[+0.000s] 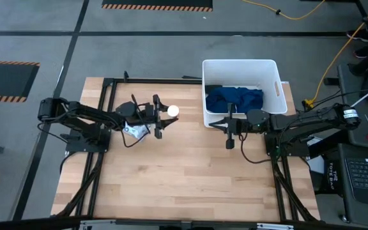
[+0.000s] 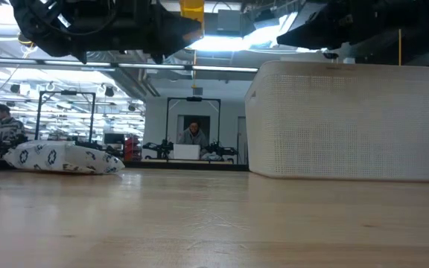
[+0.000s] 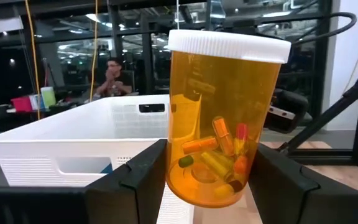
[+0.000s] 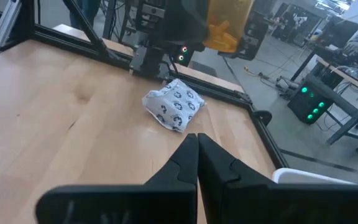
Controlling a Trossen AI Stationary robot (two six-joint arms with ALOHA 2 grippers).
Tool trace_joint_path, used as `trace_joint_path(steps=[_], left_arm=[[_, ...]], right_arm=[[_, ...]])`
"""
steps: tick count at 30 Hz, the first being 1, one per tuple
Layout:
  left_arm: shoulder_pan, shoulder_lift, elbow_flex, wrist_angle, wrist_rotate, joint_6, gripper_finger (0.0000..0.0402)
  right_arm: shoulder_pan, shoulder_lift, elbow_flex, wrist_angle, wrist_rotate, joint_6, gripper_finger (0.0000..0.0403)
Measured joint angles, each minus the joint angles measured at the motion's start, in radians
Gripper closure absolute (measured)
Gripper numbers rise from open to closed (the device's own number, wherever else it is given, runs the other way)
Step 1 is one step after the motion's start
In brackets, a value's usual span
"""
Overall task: Pick & place medical supplies in basket/bin
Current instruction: Put the orange pill bottle into the white container
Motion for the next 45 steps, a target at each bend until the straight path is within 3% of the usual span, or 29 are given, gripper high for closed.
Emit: trace_joint_path(steps=[8, 17, 28, 33, 45], left_arm=[[0.0, 0.0, 0.002, -0.021, 0.0, -0.004, 0.0206], [-0.028, 0.0, 0.119, -0.282, 0.009, -0.026, 0.0206], [-0.088, 0.0, 0.135, -0.291, -0.044, 0.062, 0.0206], [-0.084, 0.0, 0.135, -0.291, -0.052, 0.062, 0.0206], [-0.085, 0.0, 0.135, -0.29, -0.052, 0.063, 0.0206]], right_arm=[[0.0, 0.0, 0.0, 0.014, 0.0, 0.0, 0.04], [0.0, 0.0, 0.0, 0.041, 0.0, 0.016, 0.04], [0.0, 0.0, 0.0, 0.099, -0.029, 0.013, 0.0396], [0.0, 0.0, 0.0, 0.102, -0.119, 0.015, 0.036], [0.0, 0.005, 0.0, 0.146, -0.122, 0.019, 0.0222]])
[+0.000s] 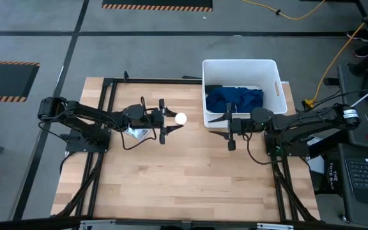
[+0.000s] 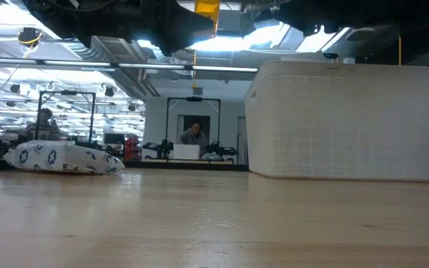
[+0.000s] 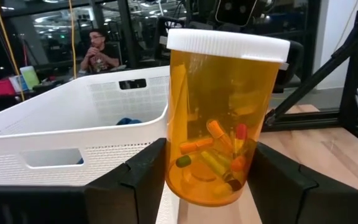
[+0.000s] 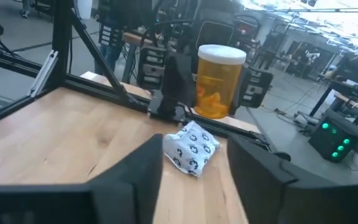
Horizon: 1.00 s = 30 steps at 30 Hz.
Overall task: Pick & place medical supplies in basket/bin
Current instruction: Put the orange pill bottle into the white container
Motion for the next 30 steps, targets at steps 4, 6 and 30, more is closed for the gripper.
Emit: trace_joint_path(steps=[4, 6, 30], left_arm=[[0.0, 0.0, 0.003, 0.007, 0.0, 0.024, 0.0206], [0.0, 0.0, 0.012, 0.004, 0.0, 0.025, 0.0206], [-0.025, 0.205, 0.188, -0.008, 0.023, 0.126, 0.0206]], right_arm=[[0.0, 0.049, 0.0, 0.039, 0.001, 0.043, 0.0171], [0.0, 0.085, 0.0, 0.073, 0.001, 0.044, 0.0148], [0.0, 0.325, 0.19, 0.183, 0.002, 0.043, 0.0104]])
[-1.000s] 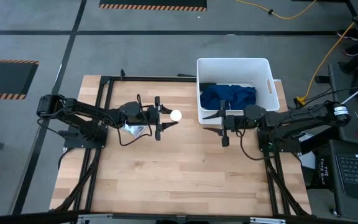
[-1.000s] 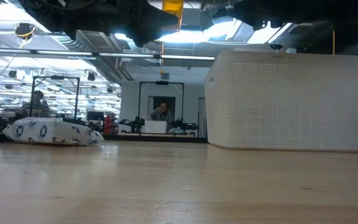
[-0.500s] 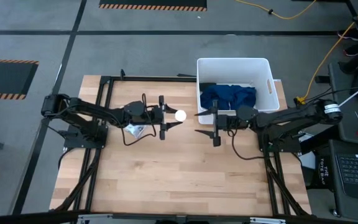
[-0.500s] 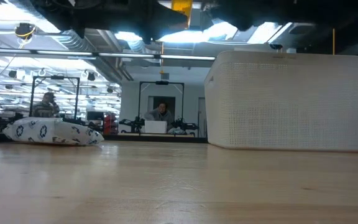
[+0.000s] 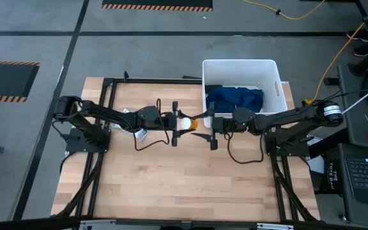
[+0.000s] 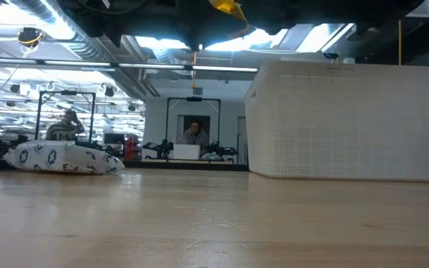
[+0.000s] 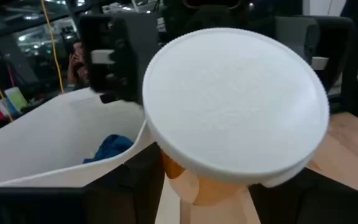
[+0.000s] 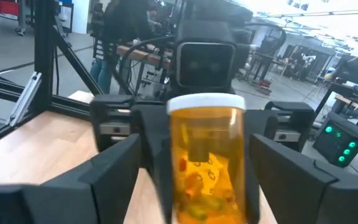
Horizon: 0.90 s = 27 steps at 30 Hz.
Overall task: Pick & place medical supplies in basket/bin
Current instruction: Put the orange pill bottle into the white container
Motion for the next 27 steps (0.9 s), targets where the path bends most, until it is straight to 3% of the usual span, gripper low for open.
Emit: trace_joint_path(steps=[17, 27], left_arm=[[-0.05, -0.013, 0.001, -0.008, -0.145, 0.087, 0.0206], [-0.032, -0.013, 0.001, -0.015, -0.137, 0.083, 0.0206]], right_arm=[[0.0, 0.009, 0.005, -0.01, 0.0, -0.054, 0.0104], [-0.001, 0.008, 0.005, -0.014, 0.003, -0.126, 0.0104]])
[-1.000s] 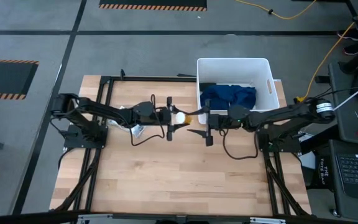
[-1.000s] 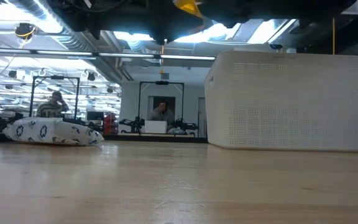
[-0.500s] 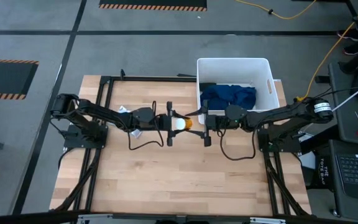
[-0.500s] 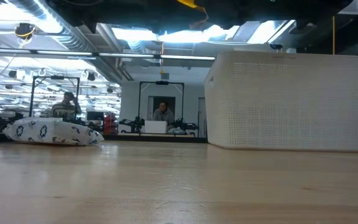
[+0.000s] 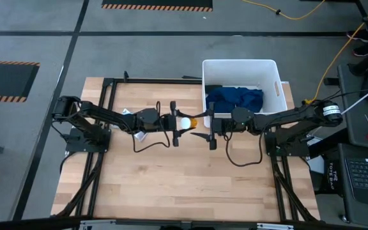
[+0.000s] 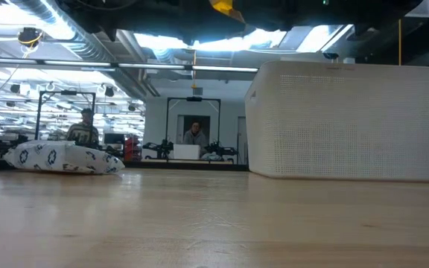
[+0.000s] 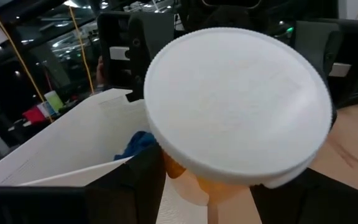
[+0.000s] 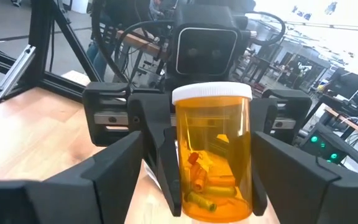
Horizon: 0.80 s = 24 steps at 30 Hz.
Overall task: Pick & place medical supplies in basket/bin
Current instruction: Put the orange pill bottle into the white container
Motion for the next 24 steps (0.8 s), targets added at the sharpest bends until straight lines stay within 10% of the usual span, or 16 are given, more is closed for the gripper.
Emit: trace_joint_path(steps=[24], left_arm=[[0.0, 0.0, -0.001, -0.003, -0.003, 0.018, 0.0206]], right_arm=[[-0.051, 0.024, 0.08, -0.135, -0.032, 0.052, 0.0104]])
